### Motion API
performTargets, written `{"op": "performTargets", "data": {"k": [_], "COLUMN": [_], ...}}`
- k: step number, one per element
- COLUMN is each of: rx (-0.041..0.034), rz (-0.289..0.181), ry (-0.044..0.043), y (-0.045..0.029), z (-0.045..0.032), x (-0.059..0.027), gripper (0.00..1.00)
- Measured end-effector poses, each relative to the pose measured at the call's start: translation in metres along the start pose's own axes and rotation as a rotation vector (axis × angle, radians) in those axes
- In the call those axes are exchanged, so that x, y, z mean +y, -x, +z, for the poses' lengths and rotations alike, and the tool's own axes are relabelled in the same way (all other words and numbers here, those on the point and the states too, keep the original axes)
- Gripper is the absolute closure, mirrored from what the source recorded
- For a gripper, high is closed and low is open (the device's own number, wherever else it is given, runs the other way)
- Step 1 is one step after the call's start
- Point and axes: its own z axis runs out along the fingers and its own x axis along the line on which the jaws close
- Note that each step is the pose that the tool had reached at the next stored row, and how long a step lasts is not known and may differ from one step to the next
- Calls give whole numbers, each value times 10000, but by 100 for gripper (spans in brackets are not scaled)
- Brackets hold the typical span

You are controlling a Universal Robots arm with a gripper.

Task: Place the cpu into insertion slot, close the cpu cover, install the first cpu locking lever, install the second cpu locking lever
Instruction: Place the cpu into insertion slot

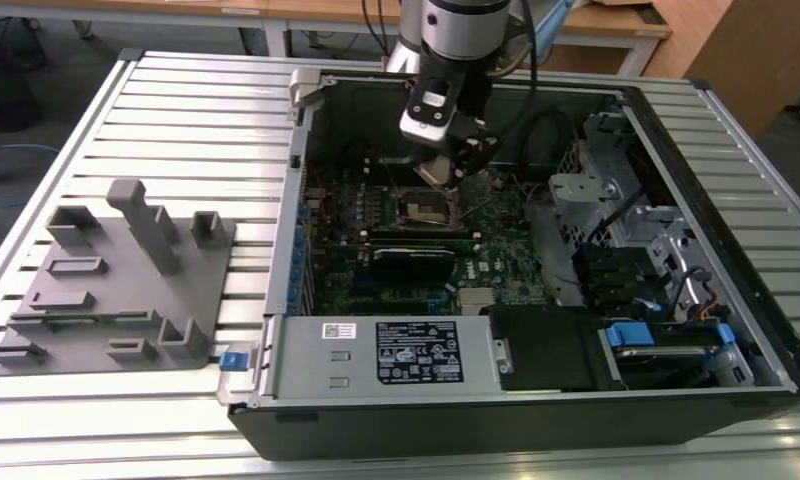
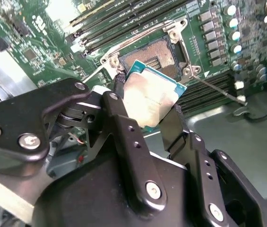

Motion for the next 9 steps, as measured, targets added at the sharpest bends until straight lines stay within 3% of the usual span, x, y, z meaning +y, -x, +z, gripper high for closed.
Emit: {"op": "performTargets", "data": {"k": [9], "rx": [-14], "rz": [153], "ry": [0], "y": [0], "z": [0], "x": [0], "gripper": [46]}}
